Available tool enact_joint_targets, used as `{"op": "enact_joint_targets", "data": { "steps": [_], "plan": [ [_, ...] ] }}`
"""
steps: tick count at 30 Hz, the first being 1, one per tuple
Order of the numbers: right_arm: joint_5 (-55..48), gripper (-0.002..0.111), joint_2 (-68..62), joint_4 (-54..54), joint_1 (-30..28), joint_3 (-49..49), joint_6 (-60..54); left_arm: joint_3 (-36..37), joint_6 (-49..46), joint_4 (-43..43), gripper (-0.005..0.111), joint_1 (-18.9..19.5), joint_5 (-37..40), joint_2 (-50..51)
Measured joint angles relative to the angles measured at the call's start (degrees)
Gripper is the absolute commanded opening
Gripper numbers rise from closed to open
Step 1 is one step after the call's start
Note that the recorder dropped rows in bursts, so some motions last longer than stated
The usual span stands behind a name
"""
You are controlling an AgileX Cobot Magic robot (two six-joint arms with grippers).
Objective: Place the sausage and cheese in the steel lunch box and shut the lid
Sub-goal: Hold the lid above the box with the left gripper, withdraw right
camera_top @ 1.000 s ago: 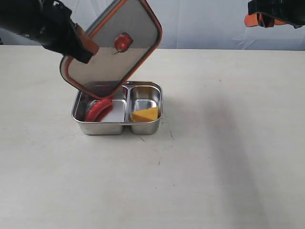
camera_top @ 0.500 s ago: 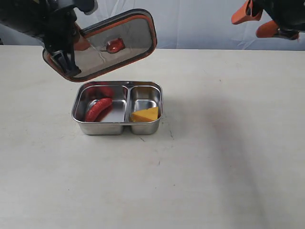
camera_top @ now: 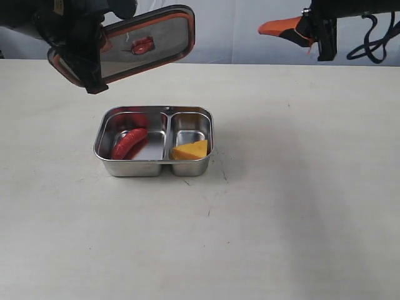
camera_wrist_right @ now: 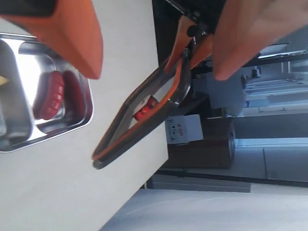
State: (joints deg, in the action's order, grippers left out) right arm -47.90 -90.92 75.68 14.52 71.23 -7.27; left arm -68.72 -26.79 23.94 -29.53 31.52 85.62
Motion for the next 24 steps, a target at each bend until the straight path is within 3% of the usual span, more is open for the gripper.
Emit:
{"op": "enact_joint_targets", "data": {
  "steps": [10,24],
  "plan": [
    [5.4,0.062,-3.4,4.8,6.3,0.0,0.1,0.0,0.4,0.4,0.000,-3.2,-1.0,0.0],
    [7.4,0.062,-5.4,8.1,6.8,0.0,0.2,0.0,0.5,0.3,0.000,-6.5,-2.6,0.0]
  ]
}}
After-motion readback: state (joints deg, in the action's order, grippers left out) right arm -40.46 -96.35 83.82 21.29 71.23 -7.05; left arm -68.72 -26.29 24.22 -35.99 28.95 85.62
